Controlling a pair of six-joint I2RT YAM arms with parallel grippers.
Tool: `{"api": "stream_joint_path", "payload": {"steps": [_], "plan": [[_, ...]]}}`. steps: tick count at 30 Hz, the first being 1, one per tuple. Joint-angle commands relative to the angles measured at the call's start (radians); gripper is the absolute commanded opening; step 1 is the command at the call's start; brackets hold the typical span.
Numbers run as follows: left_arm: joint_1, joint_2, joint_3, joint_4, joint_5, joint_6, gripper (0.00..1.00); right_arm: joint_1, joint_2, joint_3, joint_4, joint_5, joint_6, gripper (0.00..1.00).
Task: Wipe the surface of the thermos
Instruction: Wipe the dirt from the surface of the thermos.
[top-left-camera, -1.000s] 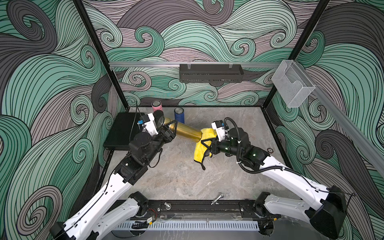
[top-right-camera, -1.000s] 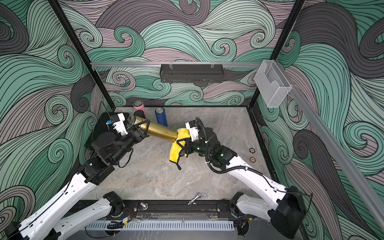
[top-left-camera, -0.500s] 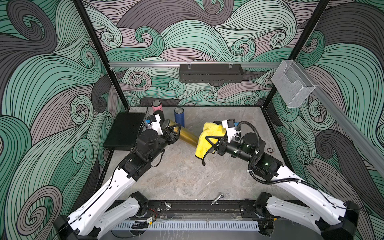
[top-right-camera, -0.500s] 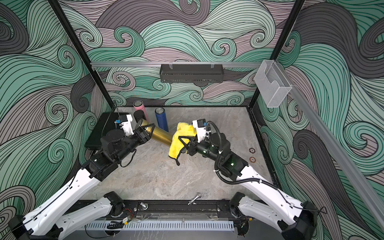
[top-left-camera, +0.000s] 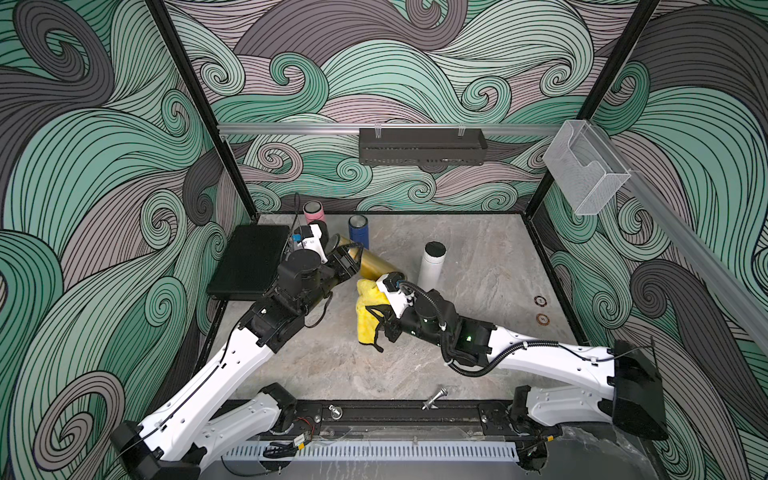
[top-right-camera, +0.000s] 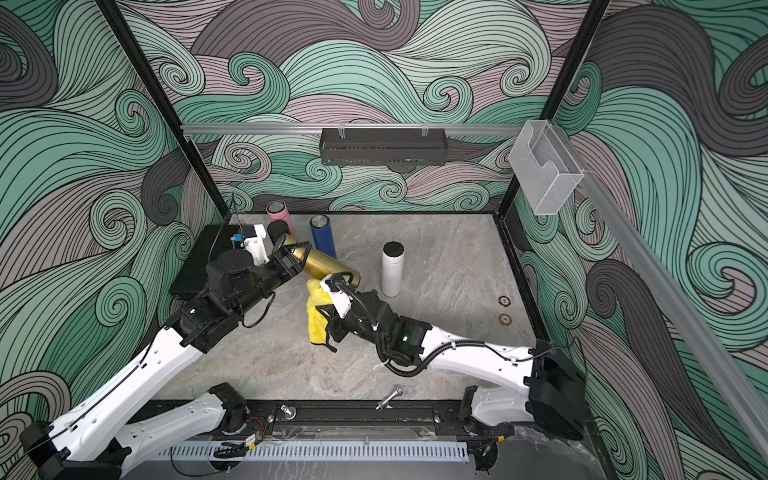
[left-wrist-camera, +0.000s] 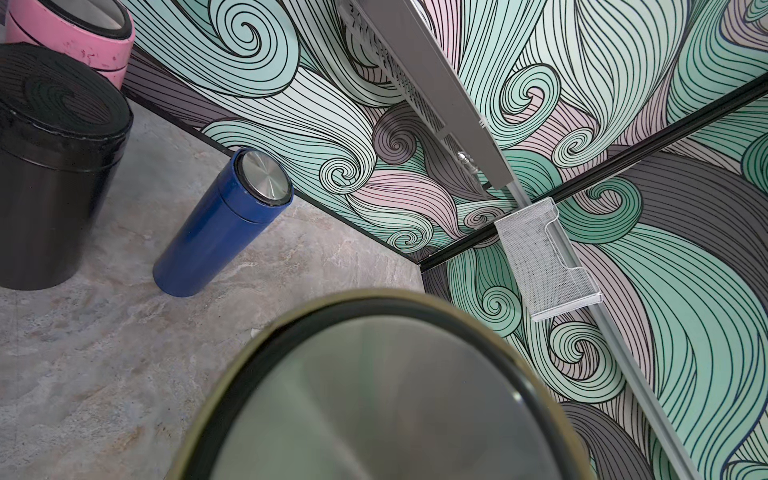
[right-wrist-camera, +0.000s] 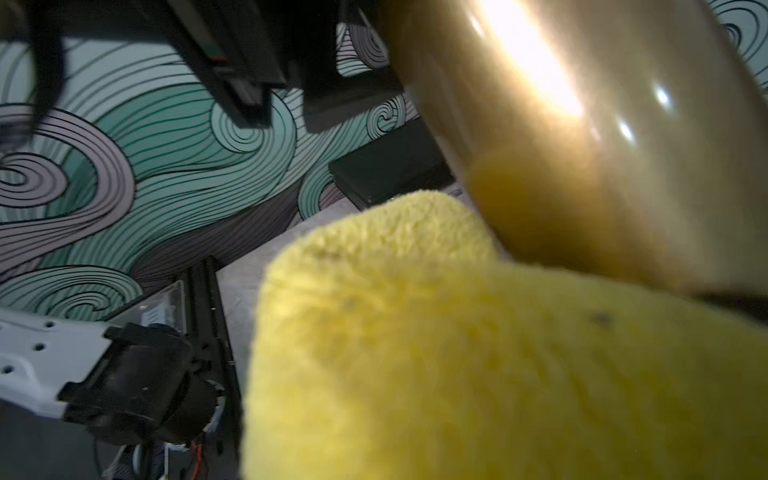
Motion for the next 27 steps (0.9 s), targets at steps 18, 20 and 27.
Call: {"api": "stream_joint_path", "payload": {"steps": [18,20,27], "plan": [[0.004,-0.127,-0.033,0.113,-0.003,0.065,0.00,-0.125,-0.367,-0.188,-0.223,0.186,0.200,0.00],[0.005,-0.140,-0.036,0.118,0.004,0.070,0.00,-0.158,-0.366,-0.192,-0.186,0.147,0.212,0.00],[0.005,-0.159,-0.047,0.151,0.035,0.044,0.00,-0.244,-0.283,-0.164,-0.001,-0.073,0.239,0.00]]}}
